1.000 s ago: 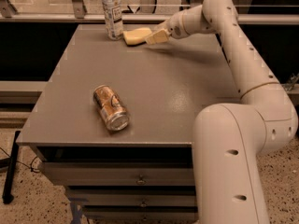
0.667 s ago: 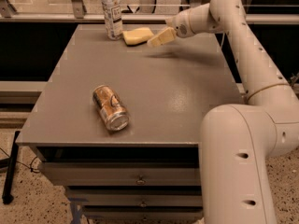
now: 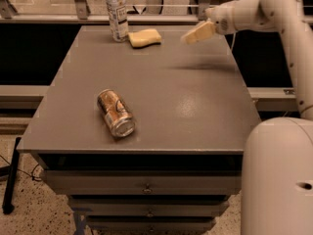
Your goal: Move sponge near blue plastic bottle
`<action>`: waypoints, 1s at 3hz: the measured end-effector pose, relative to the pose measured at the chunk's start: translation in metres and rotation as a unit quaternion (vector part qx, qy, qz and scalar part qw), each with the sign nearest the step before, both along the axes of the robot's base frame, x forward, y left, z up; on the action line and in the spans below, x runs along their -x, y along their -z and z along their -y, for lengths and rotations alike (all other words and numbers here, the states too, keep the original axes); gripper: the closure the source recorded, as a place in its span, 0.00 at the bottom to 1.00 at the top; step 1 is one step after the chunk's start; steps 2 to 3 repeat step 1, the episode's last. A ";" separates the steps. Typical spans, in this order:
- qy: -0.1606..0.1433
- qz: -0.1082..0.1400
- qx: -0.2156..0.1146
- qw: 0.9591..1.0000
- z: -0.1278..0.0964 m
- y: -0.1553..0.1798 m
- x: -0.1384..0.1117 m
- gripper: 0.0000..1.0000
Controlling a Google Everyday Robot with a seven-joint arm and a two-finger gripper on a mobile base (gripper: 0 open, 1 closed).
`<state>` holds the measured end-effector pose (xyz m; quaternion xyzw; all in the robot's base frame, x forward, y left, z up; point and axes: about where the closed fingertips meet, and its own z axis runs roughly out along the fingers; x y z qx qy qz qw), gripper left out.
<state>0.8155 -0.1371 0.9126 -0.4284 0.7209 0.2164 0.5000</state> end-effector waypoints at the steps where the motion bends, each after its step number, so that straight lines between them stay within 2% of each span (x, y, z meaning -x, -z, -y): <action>1: 0.002 0.009 -0.027 1.000 0.044 -0.025 0.032 0.00; 3: 0.002 0.009 -0.027 1.000 0.044 -0.025 0.032 0.00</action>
Offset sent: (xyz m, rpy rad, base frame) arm 0.0000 0.0000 0.0000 0.0000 0.0000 0.0000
